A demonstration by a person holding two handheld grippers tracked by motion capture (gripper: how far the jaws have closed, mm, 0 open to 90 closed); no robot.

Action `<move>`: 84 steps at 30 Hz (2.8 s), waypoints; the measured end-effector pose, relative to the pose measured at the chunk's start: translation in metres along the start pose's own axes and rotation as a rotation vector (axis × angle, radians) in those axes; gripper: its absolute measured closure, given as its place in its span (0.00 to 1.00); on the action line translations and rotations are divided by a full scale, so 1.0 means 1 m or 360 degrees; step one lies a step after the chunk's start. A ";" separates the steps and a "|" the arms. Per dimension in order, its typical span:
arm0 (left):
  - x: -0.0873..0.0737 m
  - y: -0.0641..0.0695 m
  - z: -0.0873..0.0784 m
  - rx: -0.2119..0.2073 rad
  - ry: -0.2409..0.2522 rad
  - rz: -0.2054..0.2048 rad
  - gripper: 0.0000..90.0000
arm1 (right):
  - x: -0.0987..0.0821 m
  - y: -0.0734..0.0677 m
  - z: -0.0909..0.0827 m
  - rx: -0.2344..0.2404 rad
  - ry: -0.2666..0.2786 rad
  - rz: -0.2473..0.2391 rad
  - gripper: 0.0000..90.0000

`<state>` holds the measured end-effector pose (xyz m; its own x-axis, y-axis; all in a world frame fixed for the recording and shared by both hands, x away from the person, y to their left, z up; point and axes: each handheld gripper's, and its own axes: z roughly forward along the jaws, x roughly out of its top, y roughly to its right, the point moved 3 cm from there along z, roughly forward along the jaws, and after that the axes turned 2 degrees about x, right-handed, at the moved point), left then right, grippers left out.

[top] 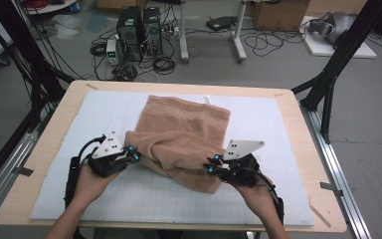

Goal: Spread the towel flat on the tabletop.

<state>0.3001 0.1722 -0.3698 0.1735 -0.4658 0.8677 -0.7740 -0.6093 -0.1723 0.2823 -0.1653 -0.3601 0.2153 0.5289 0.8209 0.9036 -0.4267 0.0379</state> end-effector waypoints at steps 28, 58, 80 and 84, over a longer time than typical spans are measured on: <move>-0.021 -0.078 0.064 0.0129 -0.0306 -0.0324 0.69 | -0.031 0.123 0.030 -0.0279 -0.0206 0.0407 0.65; -0.056 0.019 0.085 -0.0200 -0.0390 -0.0055 0.91 | -0.093 0.026 0.043 0.0159 -0.0342 0.0135 0.92; -0.008 0.005 -0.035 -0.0058 -0.0007 0.0039 0.95 | -0.050 -0.003 -0.022 0.0067 -0.0107 -0.0029 0.95; -0.030 -0.008 -0.026 -0.0067 -0.0133 -0.0056 0.91 | -0.058 0.002 -0.017 0.0100 -0.0147 0.0039 0.89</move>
<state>0.2852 0.2080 -0.3822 0.2502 -0.4975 0.8306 -0.7909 -0.5999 -0.1210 0.2647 -0.2095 -0.3982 0.2681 0.5853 0.7652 0.9185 -0.3950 -0.0196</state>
